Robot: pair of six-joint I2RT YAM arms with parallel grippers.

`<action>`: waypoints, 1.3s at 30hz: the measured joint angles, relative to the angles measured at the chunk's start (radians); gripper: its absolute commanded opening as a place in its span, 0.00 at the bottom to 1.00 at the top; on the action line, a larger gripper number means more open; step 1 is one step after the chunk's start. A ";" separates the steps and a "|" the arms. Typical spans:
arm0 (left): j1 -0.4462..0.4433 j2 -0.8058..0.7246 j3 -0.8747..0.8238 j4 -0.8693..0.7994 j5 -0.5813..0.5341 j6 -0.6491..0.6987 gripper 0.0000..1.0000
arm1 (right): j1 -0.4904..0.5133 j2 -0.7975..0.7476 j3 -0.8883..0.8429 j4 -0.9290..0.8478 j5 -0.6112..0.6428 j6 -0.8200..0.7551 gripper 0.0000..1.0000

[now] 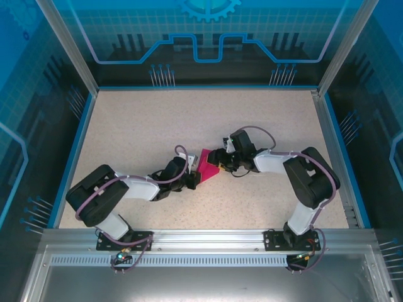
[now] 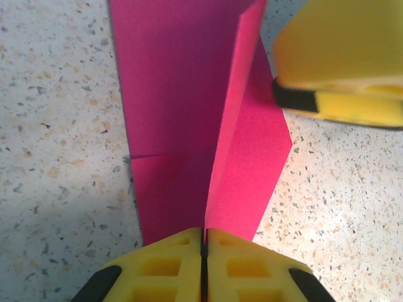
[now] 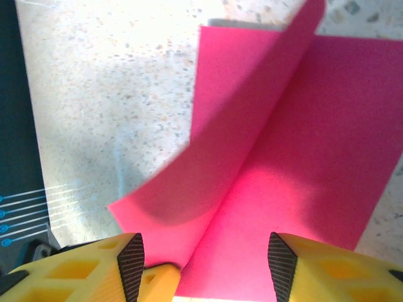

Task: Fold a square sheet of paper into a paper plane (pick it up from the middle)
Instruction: Fourth fold the wing at the center of the table.

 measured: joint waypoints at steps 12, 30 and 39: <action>0.008 0.022 0.061 -0.042 0.097 -0.091 0.10 | -0.003 -0.039 -0.006 0.007 -0.026 -0.093 0.55; 0.033 0.057 0.012 0.060 0.128 -0.254 0.10 | -0.002 0.054 0.071 -0.061 -0.024 -0.148 0.50; 0.040 0.058 -0.009 0.109 0.128 -0.302 0.10 | 0.000 0.090 0.097 -0.098 -0.024 -0.148 0.46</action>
